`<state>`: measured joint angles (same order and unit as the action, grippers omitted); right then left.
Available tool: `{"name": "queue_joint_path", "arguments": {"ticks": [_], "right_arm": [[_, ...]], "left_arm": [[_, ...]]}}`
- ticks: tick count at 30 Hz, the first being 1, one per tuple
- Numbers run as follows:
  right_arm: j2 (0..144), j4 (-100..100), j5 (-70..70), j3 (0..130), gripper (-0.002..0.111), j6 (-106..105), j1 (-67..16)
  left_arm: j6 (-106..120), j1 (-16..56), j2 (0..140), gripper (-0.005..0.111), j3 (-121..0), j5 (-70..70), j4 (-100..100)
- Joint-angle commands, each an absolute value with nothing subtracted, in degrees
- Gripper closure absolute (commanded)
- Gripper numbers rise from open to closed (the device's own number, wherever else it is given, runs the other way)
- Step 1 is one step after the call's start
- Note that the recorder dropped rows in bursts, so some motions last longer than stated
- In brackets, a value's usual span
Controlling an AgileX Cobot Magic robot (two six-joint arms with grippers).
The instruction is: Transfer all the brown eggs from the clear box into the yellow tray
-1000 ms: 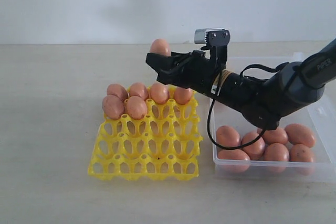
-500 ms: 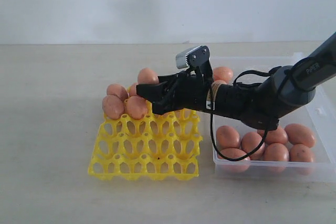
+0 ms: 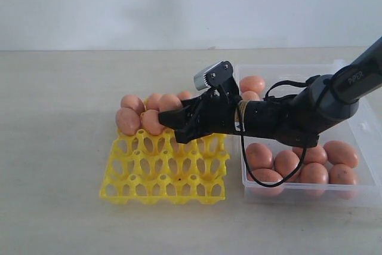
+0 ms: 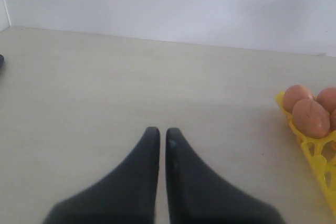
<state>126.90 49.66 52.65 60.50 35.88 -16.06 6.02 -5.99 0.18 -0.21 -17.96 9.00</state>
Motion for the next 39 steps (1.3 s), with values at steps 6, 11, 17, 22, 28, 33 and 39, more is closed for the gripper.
{"name": "queue_joint_path", "arguments": {"ticks": [6,11,17,22,28,33,39], "right_arm": [[126.8,50.0,51.1,60.7,0.109,35.8,-15.9],[126.8,50.0,51.1,60.7,0.096,35.8,-15.9],[126.8,50.4,51.0,60.7,0.069,35.7,-15.9],[126.8,50.4,51.0,60.7,0.065,35.6,-15.9],[126.8,50.4,51.1,60.7,0.065,35.6,-15.9],[126.8,51.4,51.1,60.7,0.059,35.4,-15.9],[126.8,52.2,51.1,60.7,0.048,35.4,-15.9]], "left_arm": [[6.2,-6.1,0.0,0.103,0.0,-17.9,9.0],[6.2,-6.1,0.0,0.103,0.0,-17.9,9.0],[6.2,-6.1,0.0,0.103,0.0,-17.9,9.0],[6.2,-6.1,0.0,0.103,0.0,-17.9,9.0],[6.2,-6.1,0.0,0.103,0.0,-17.9,9.0],[6.2,-6.1,0.0,0.103,0.0,-17.9,9.0],[6.2,-6.1,0.0,0.103,0.0,-17.9,9.0]]}}
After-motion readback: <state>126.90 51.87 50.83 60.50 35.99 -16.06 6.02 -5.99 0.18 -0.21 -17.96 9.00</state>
